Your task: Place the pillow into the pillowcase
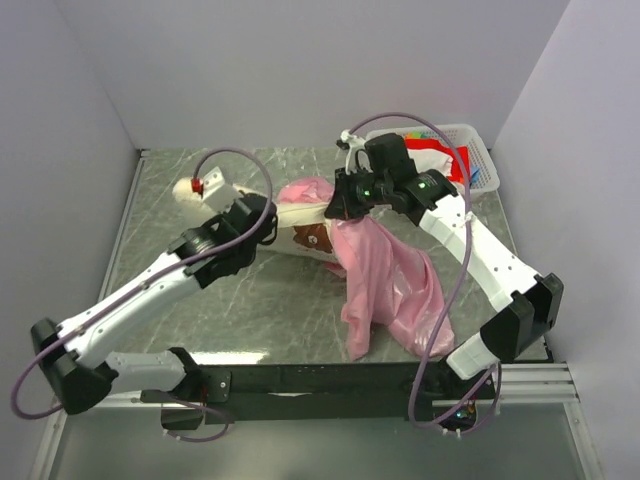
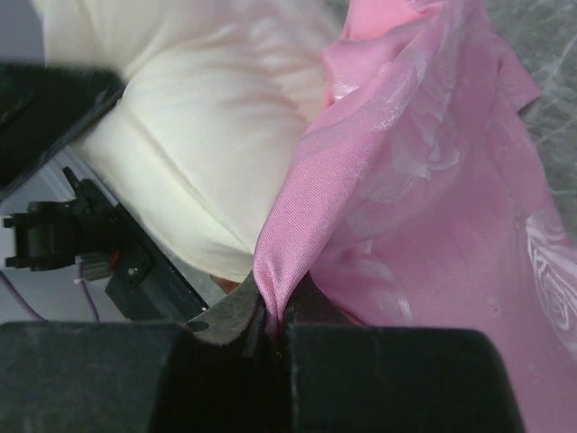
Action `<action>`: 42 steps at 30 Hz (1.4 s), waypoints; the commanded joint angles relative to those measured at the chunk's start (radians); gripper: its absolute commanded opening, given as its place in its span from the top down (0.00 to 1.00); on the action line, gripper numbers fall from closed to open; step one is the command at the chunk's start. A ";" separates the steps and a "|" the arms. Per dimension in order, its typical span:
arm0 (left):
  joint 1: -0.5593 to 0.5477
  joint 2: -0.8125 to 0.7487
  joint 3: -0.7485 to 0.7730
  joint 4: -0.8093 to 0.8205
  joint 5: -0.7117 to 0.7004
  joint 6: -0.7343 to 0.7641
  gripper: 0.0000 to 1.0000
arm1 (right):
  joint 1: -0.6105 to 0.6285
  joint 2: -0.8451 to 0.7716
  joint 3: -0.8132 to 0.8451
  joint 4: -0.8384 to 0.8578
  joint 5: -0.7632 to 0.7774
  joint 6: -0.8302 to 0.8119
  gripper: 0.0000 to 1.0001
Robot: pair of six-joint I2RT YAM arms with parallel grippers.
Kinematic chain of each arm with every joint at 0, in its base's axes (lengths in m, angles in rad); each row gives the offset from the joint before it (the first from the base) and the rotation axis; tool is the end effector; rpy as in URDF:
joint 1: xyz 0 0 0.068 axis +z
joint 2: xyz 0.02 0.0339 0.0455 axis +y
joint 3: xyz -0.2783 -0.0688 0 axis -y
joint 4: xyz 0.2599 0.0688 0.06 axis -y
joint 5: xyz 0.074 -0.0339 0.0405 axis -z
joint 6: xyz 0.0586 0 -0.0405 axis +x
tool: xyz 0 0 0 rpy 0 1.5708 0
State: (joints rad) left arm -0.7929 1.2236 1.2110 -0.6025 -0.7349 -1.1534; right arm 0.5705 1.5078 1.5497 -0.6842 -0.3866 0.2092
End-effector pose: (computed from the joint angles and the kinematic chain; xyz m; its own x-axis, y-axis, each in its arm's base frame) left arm 0.2258 -0.1732 0.3641 -0.2960 -0.6659 -0.6848 -0.3117 0.7450 -0.5898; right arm 0.2930 0.2143 0.3852 -0.6498 -0.1884 -0.7364 -0.6331 0.6702 0.3872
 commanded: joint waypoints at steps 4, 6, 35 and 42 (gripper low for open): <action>-0.111 -0.147 0.087 -0.240 -0.070 -0.146 0.99 | 0.046 0.115 0.191 0.061 -0.037 0.058 0.74; -0.106 -0.127 0.081 -0.250 -0.084 -0.158 0.99 | 0.052 0.105 0.191 0.051 0.011 0.062 0.45; 0.213 -0.049 -0.050 -0.019 0.196 -0.034 0.99 | 0.476 -0.555 -0.728 0.216 0.802 0.450 0.10; 0.215 -0.058 -0.073 -0.011 0.195 -0.025 0.99 | 0.465 -0.541 -0.480 -0.139 1.098 0.452 0.96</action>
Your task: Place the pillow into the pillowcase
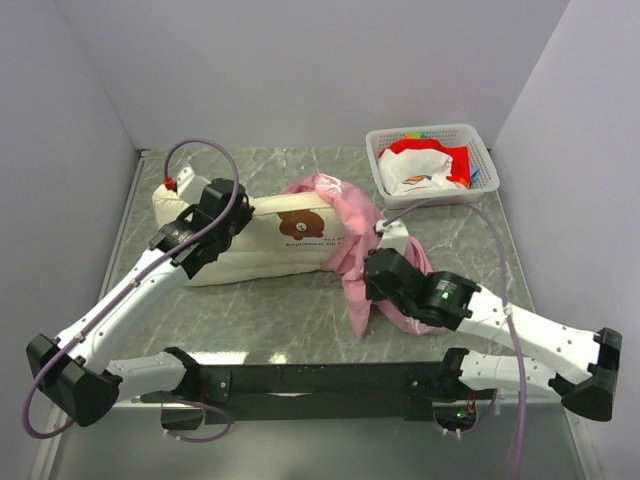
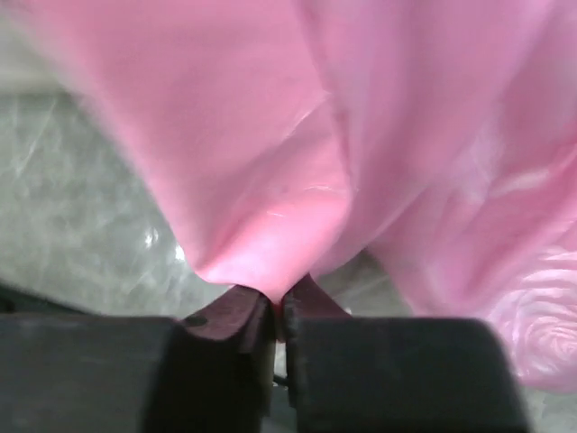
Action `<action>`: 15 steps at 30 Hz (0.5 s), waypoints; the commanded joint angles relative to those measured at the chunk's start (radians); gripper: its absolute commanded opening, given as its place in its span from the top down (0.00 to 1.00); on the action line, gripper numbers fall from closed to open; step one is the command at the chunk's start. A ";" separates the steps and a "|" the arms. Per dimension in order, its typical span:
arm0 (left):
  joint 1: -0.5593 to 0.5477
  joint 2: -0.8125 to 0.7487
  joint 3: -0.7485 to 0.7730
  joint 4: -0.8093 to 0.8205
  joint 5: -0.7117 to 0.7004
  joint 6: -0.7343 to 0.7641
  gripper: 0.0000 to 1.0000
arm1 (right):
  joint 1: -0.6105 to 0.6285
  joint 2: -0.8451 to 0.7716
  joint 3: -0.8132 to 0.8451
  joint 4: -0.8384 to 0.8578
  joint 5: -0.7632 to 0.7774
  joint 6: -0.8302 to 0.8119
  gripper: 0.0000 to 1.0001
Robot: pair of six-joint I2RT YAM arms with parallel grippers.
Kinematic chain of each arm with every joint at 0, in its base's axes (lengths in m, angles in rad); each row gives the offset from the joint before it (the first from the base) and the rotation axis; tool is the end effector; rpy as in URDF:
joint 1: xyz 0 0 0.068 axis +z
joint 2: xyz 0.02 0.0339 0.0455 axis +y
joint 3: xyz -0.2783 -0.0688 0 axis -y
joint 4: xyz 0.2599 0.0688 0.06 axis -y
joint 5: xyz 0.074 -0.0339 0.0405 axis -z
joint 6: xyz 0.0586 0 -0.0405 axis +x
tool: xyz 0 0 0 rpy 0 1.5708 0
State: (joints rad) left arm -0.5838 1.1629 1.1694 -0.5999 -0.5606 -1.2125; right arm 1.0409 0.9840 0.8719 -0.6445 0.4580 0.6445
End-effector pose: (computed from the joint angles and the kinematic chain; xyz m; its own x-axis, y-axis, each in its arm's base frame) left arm 0.2438 -0.1237 0.3615 -0.2564 -0.7812 -0.5692 -0.4022 0.6217 -0.6721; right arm 0.1350 0.1793 0.2889 -0.6447 -0.0344 -0.7637 -0.2803 0.9400 0.1943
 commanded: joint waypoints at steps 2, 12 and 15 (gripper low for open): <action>0.006 0.001 -0.043 -0.008 0.022 0.036 0.99 | -0.022 0.002 0.332 -0.251 0.319 -0.002 0.99; 0.006 -0.028 -0.102 0.003 0.028 0.041 0.99 | -0.487 0.135 0.512 -0.126 0.248 -0.255 0.96; 0.004 -0.040 -0.120 0.012 0.039 0.045 0.99 | -0.628 0.206 0.523 -0.057 0.079 -0.278 0.92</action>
State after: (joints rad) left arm -0.5800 1.1328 1.0973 -0.5194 -0.5575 -1.2068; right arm 0.5358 1.1019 1.3575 -0.8207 0.6827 0.4541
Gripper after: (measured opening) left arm 0.036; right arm 0.057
